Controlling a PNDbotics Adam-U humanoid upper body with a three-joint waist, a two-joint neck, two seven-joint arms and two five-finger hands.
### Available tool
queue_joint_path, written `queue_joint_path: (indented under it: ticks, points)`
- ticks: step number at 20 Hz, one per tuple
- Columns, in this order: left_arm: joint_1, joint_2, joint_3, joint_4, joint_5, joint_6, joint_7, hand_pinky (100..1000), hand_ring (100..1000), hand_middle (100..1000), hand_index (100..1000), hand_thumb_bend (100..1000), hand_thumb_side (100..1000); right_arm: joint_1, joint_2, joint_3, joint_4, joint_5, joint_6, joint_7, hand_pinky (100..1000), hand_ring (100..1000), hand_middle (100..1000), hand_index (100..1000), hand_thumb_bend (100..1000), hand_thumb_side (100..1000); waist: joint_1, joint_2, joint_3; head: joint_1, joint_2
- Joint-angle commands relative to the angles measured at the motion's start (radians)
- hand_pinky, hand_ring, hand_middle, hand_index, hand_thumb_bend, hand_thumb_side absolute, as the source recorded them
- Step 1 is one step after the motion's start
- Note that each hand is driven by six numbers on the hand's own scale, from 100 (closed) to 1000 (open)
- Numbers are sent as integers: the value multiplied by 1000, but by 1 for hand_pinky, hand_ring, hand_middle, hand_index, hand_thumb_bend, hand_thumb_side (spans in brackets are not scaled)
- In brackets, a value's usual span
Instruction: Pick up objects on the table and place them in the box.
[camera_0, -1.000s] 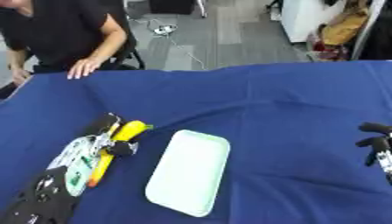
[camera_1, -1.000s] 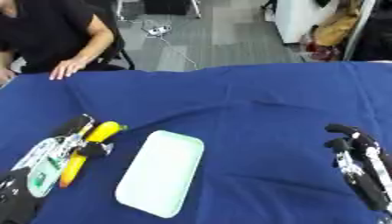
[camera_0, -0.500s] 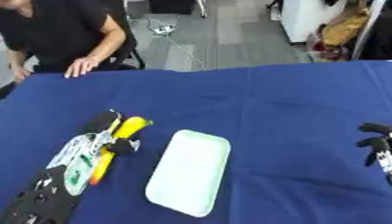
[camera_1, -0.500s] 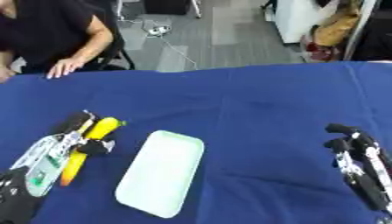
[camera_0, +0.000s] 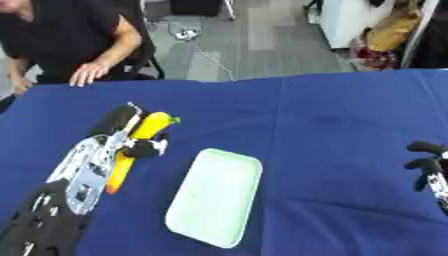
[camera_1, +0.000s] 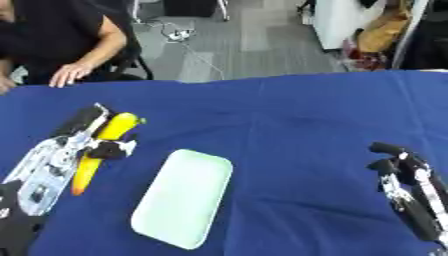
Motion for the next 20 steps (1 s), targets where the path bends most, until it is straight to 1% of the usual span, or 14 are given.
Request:
queue_joint_path:
  ticks: [1, 5, 10, 14, 20]
  points:
    - [-13, 32, -8, -36, 8, -5, -13, 100, 100, 100, 333, 100, 260, -6, -23, -5, -22, -7, 0, 0, 381, 637, 764, 862, 100, 814, -2, -25, 0, -4, -16]
    - [-20, 27, -32, -57, 8, -20, -32, 100, 100, 100, 336, 100, 260, -6, -23, -5, -22, -7, 0, 0, 381, 637, 764, 862, 100, 814, -2, -25, -1, -4, -16]
    - [-47, 1, -81, -65, -6, -53, -72, 100, 100, 100, 340, 100, 260, -7, -22, -2, -22, -7, -1, 2, 380, 637, 764, 862, 100, 814, 0, -25, -5, -3, -16]
    - [-80, -40, -123, -45, -34, -82, -104, 100, 100, 100, 341, 100, 259, -7, -19, 0, -22, -7, -1, 4, 380, 636, 764, 862, 100, 814, 1, -25, -10, -1, -17]
    - [-113, -107, -152, -16, -66, -110, -120, 100, 100, 100, 339, 100, 260, -11, -16, 2, -23, -7, -2, 7, 380, 636, 764, 862, 100, 814, 2, -19, -20, -3, -27]
